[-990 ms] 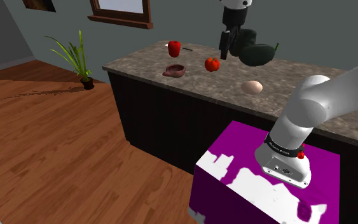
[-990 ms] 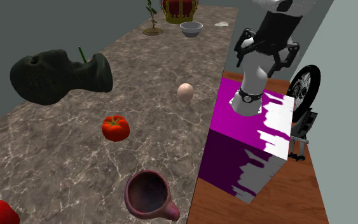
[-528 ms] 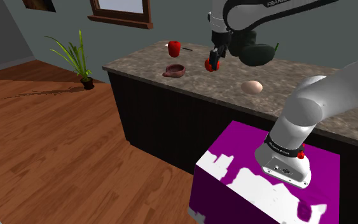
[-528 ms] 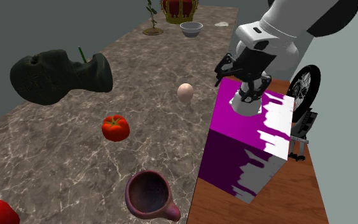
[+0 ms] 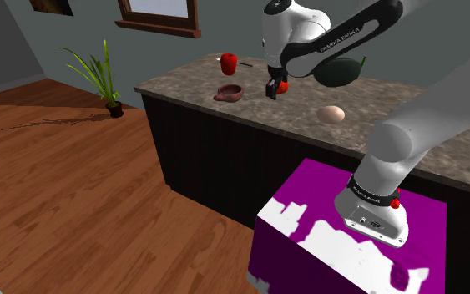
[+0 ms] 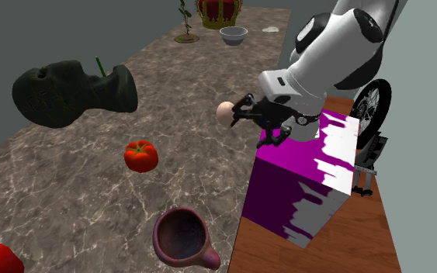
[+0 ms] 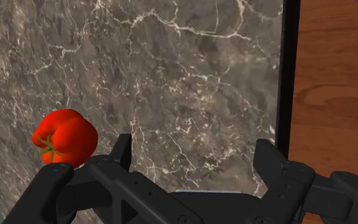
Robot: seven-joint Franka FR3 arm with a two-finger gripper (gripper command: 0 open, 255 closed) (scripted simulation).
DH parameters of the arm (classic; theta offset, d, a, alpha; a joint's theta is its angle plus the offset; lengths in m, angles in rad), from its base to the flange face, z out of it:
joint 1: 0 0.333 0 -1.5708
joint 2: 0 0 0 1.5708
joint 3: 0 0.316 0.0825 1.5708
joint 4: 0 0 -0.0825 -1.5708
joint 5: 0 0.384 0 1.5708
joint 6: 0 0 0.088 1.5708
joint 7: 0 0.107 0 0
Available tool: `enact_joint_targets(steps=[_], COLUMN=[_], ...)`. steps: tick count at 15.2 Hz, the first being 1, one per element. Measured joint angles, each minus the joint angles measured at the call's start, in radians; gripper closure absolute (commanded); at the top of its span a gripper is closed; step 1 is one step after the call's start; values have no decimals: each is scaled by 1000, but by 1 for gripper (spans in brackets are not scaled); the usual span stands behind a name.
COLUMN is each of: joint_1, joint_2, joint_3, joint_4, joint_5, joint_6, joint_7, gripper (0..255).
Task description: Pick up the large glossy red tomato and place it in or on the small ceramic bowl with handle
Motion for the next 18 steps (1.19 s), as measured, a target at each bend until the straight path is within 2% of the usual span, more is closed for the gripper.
enact_joint_targets(steps=[5,9,13,18], joint_1=[-126,-199,-228,-230], joint_2=[175,336,493,649], joint_3=[59,81,68,32], joint_4=[56,140,249,386], joint_5=[-273,-528,-753,-956], joint_6=[94,103,60,-18], joint_7=[211,407,564,690], gripper=[0,0,0,0])
